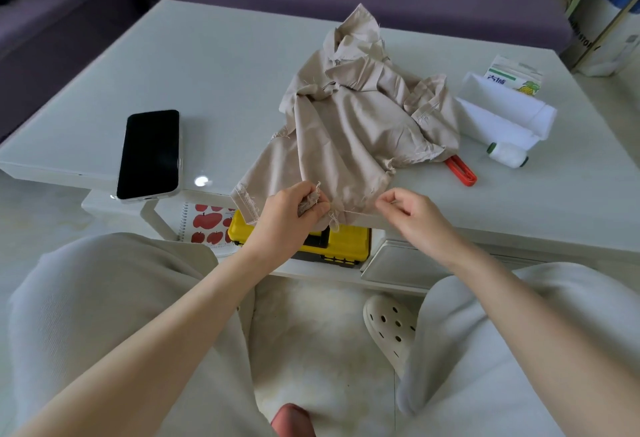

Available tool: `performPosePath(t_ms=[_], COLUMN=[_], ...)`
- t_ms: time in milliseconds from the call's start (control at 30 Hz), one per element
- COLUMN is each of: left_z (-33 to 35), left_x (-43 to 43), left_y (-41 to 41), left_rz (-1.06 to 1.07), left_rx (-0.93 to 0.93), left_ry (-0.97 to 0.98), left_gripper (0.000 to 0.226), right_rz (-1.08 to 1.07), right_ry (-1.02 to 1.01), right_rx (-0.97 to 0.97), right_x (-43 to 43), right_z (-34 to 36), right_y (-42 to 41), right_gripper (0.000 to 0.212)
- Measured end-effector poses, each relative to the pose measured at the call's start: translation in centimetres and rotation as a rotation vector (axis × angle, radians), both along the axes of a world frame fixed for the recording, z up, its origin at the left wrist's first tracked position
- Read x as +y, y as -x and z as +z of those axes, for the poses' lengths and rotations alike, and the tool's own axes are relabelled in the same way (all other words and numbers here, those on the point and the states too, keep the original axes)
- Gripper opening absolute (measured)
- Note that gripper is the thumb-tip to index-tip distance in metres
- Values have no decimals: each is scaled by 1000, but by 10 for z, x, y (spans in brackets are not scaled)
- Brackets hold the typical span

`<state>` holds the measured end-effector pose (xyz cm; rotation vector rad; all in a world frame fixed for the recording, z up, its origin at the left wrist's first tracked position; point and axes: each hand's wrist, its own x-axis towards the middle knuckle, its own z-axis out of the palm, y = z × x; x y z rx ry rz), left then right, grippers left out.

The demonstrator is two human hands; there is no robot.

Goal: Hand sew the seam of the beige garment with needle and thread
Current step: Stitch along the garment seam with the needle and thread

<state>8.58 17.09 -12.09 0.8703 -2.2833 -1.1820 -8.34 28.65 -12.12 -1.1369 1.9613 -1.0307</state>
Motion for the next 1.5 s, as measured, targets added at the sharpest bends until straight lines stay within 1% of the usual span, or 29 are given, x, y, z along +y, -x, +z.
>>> performPosePath(t_ms=[100, 167, 267, 400, 467, 533, 667, 767, 1033, 1133, 1200, 1267, 1367, 1433, 1500], left_z=[0, -1, -2, 0, -1, -1, -2, -2, 1, 0, 0, 0, 0, 0, 0], left_x=[1, 1, 1, 1, 2, 1, 1, 1, 3, 2, 2, 2, 2, 2, 2], left_y=[0, 0, 0, 2, 2, 3, 3, 2, 3, 4, 4, 5, 5, 4, 4], left_rz=[-10, -13, -12, -22, -23, -21, -22, -26, -45, -36, -31, -34, -35, -34, -35], left_rx=[11, 13, 11, 15, 9, 9, -1, -5, -7, -15, -19, -21, -23, -22, -19], left_ry=[-2, -3, -9, -17, -27, -43, -47, -44, -53, -50, -49, -50, -45, -46, -50], left_gripper=[10, 10, 11, 20, 18, 12, 11, 11, 12, 12, 12, 12, 15, 14, 13], right_rz=[-130, -167, -89, 41, 105, 117, 105, -4, -484, -603, -570, -474, -300, -132, 24], right_ry=[43, 53, 29, -23, -37, -25, 3, 83, 212, 257, 231, 211, 265, 282, 202], right_rx=[-39, -11, 37, 11, -22, -41, -47, -84, -303, -362, -307, -175, -22, -17, -30], right_x=[0, 1, 1, 0, -2, -5, -10, -15, -33, -35, -36, -36, -30, -26, -24], right_z=[0, 4, 11, 15, 19, 20, 20, 21, 12, 10, 7, 6, 10, 15, 17], right_y=[12, 15, 7, -9, -15, -18, -18, -12, 21, 29, 28, 21, 6, -1, -6], right_gripper=[18, 20, 19, 25, 22, 20, 23, 21, 25, 26, 23, 17, 28, 33, 34])
